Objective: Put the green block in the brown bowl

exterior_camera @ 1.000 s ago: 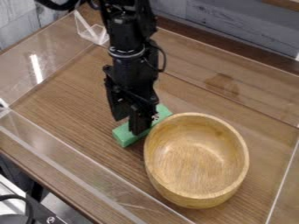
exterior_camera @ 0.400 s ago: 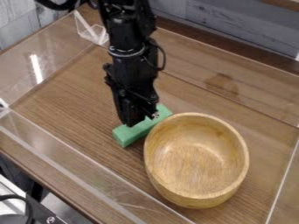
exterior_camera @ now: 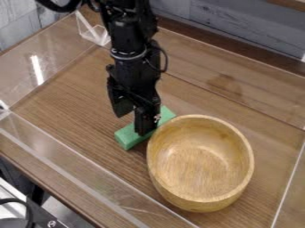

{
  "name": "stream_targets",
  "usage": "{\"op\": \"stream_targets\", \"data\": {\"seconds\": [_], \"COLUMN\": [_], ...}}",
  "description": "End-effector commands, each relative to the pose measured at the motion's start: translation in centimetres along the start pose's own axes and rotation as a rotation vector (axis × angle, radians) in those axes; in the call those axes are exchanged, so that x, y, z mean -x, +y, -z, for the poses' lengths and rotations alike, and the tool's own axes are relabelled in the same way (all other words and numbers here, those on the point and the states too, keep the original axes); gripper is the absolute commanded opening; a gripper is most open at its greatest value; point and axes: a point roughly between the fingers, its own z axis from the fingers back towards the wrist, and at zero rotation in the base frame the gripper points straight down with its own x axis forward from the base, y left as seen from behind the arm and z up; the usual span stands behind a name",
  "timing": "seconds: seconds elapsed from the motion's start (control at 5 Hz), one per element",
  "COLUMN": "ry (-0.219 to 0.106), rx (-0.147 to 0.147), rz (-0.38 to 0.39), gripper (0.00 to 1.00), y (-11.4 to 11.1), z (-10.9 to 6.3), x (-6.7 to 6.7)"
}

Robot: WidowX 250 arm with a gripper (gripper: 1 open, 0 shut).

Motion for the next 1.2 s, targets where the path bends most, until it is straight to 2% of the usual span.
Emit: {"op": "stream_targets", "data": {"seconds": [0.0, 0.4, 0.6, 1.0], "ry": [-0.043, -0.049, -0.047, 0.0], "rx": [-0.024, -0.022, -0.012, 0.031], "rz": [0.002, 0.003, -0.004, -0.046], "gripper": [1.0, 1.0, 0.0, 0.0], "y": [0.7, 1.0, 0.8, -0.2], "z": [-0.3, 1.2, 1.5, 0.7], "x": [-0.5, -0.5, -0.3, 0.4]}}
